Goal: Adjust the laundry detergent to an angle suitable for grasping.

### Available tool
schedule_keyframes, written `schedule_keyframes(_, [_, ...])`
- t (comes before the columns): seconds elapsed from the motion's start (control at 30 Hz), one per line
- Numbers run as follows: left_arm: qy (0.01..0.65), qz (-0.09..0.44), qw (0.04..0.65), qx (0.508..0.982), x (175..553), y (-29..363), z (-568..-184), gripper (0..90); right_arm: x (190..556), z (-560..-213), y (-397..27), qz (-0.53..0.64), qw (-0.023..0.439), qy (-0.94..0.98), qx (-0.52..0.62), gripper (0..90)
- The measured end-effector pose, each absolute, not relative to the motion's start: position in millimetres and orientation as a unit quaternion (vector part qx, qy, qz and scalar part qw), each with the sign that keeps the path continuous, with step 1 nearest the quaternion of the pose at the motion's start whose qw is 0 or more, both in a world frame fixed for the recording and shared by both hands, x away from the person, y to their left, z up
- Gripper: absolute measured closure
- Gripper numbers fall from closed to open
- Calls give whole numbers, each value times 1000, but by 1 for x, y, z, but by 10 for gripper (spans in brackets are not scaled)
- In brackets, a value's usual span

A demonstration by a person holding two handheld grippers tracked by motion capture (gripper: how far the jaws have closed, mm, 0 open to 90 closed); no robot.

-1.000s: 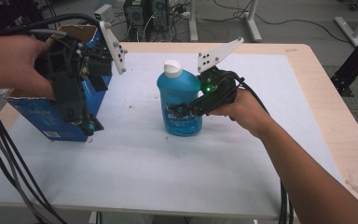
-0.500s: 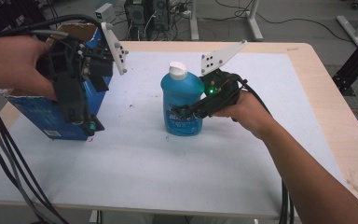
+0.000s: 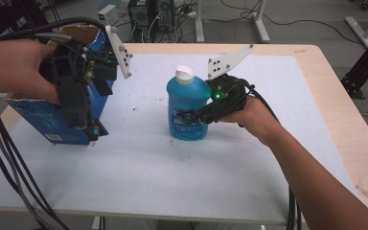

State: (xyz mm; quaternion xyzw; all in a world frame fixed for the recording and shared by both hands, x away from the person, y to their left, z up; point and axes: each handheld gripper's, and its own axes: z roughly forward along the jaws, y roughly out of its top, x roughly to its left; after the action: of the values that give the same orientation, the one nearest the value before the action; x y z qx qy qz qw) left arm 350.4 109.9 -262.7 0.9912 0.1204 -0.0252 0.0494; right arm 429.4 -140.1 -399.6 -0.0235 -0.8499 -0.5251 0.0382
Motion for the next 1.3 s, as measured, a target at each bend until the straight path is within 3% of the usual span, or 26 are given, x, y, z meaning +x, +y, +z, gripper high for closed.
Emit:
schedule_keyframes(0.43, [122,-26,51,991,350,110,-263,23,432,-398,-140,-521,47,-851,-45,311])
schedule_keyframes(0.53, [123,-28,51,991,350,109,-263,23,433,-397,-140,-517,45,-852,-64,219])
schedule_keyframes(0.93, [122,-28,49,991,352,109,-265,23,428,-391,-143,-512,40,-857,-53,217])
schedule_keyframes(0.97, [121,-29,50,991,351,109,-265,23,427,-390,-143,-511,36,-857,-55,206])
schedule_keyframes(1.0, [122,-29,51,991,351,109,-265,23,426,-390,-143,-507,34,-859,-58,136])
schedule_keyframes(1.3, [123,-29,53,991,351,110,-266,23,422,-384,-147,-497,15,-865,-71,121])
